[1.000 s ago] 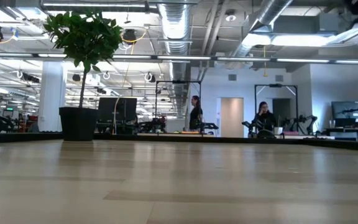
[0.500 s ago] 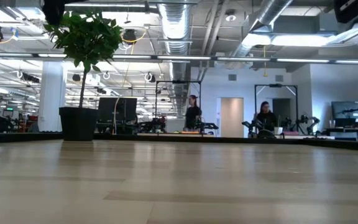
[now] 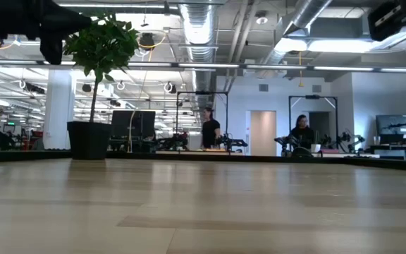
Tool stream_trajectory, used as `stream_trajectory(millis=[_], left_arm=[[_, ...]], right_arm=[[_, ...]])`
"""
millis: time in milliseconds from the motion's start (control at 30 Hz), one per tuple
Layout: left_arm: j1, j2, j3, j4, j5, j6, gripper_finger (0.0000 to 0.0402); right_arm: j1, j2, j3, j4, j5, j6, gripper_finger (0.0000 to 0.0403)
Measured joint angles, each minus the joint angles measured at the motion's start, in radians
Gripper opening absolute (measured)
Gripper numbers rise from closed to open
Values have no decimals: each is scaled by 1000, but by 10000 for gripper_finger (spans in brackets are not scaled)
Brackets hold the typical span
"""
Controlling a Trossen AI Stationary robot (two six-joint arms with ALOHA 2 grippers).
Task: Fold microfiber towels
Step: Return to Home Position
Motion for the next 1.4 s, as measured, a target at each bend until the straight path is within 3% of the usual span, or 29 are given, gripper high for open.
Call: stream_trajectory(millis=[133,300,500,767,1100,1400], left_arm=[[0,-87,-89,67,0,57,0],[0,-79,-174,184,18,88,0],[0,-81,-174,137,27,34,0],[0,-81,-174,131,-2,27,0],[0,-81,-176,21,-52,24,0],[0,-78,-177,16,-52,23,0]], right_arm=[[-2,0,-39,40,5,-15,6],[-24,0,-95,79,14,-16,6],[-84,0,-183,176,15,-90,6],[-170,-1,-317,296,-26,-71,6],[-245,2,-322,279,-66,-84,8],[-308,16,-322,193,-13,-34,39]])
